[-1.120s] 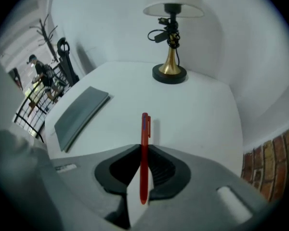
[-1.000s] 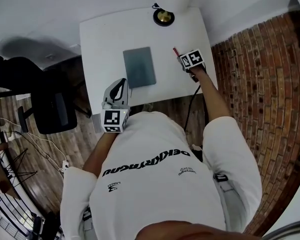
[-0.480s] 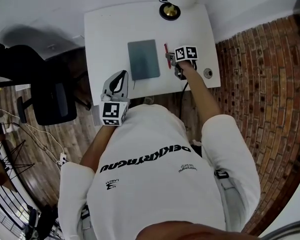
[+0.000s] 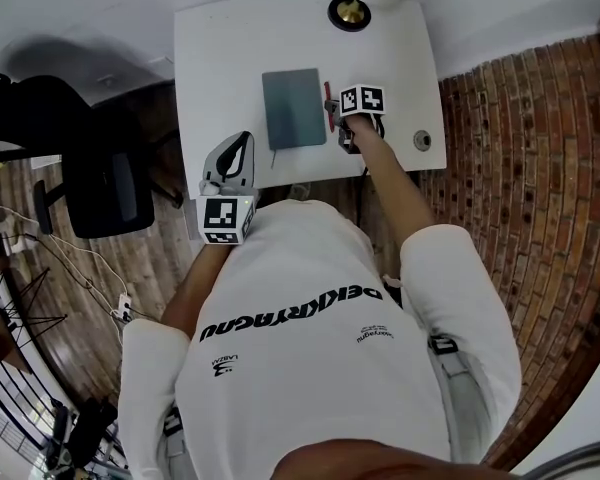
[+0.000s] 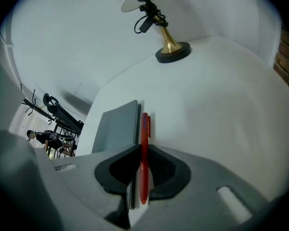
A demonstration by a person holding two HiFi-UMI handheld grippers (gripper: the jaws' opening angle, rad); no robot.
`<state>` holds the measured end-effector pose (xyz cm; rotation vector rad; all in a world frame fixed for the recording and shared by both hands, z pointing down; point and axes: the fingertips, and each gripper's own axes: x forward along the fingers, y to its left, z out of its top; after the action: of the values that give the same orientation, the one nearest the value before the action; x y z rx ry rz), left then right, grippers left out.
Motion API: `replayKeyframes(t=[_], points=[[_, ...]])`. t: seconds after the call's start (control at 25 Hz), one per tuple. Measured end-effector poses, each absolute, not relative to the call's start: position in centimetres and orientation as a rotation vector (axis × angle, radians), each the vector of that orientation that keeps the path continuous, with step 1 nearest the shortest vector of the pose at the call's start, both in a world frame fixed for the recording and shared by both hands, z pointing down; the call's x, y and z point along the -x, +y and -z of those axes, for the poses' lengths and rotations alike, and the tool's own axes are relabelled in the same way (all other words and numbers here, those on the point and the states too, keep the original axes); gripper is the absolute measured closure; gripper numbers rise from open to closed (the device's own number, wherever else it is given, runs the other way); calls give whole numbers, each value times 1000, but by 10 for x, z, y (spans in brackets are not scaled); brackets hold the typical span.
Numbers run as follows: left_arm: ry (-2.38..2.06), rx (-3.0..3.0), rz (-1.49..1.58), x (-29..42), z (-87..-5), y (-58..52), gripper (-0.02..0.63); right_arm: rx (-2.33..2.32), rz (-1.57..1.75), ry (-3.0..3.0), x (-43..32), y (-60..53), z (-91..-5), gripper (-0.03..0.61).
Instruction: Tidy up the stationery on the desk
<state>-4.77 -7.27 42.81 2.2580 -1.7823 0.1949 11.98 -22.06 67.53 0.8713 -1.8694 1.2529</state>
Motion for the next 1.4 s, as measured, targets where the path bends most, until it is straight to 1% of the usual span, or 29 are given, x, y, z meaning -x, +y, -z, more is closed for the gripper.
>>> replayKeyframes(t=[0.6, 0.64, 0.72, 0.8, 0.96, 1.32, 1.4], points=[[-1796, -2219, -225, 55, -439, -67, 615, -919, -1237, -1844, -115, -220, -682, 525], [-1798, -2214, -223, 55, -440, -67, 615, -926, -1250, -1847, -117, -221, -682, 518], [-1801, -2206, -219, 58, -440, -67, 615, -939, -1266, -1853, -119, -221, -679, 486], [-1802, -2202, -219, 62, -440, -65, 615, -953, -1253, -1869, -120, -223, -672, 482], [-1779, -2227, -212, 60, -438, -66, 615, -1010, -1146, -1963, -125, -231, -639, 494], [-1701, -2313, -207, 48, -429, -71, 615, -1191, -919, -2342, -109, -216, -517, 503], [-1681, -2315, -189, 47, -426, -73, 615, -1234, -859, -2409, -104, -207, -494, 514]])
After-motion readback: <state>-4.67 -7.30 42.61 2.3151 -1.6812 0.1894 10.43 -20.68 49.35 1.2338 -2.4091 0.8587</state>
